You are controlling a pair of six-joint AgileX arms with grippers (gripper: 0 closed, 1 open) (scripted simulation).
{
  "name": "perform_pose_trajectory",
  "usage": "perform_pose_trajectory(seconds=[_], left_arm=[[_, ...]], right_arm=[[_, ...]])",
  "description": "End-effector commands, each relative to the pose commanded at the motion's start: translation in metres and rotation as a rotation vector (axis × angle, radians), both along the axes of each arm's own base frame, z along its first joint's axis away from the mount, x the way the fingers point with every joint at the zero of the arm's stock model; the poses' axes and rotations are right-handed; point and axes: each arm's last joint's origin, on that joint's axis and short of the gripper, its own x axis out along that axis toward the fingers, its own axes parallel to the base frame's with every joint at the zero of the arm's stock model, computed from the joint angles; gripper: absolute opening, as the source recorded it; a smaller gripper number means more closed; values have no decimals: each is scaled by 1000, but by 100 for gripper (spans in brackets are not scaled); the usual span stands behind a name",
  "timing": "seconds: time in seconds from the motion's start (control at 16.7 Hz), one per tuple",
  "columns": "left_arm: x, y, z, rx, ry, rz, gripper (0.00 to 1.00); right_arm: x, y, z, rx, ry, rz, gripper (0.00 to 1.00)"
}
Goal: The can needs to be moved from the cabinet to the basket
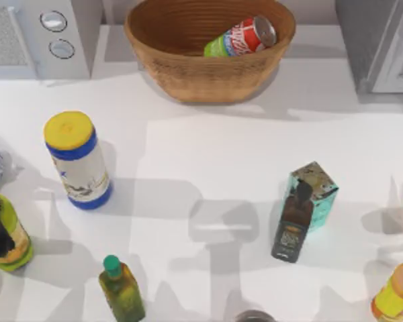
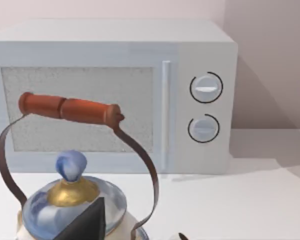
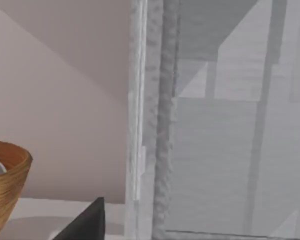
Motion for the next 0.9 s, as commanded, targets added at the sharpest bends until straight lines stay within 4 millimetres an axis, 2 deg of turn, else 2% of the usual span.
perform_pose_trajectory(seconds=[0.24, 0.42, 0.6, 0.78, 0.9], left_arm=[[0, 0, 0, 0, 0, 0, 100], [0, 0, 0, 0, 0, 0, 100], [0, 0, 0, 0, 0, 0, 100], [0, 0, 0, 0, 0, 0, 100], [0, 0, 0, 0, 0, 0, 100]], right_arm=[[23, -25, 41, -101, -119, 32, 100], [43, -59, 54, -181, -147, 35, 100], [58, -103, 42, -194, -84, 18, 100], [61, -147, 11, -137, 11, 0, 100], [56, -169, -12, -79, 66, -18, 100]])
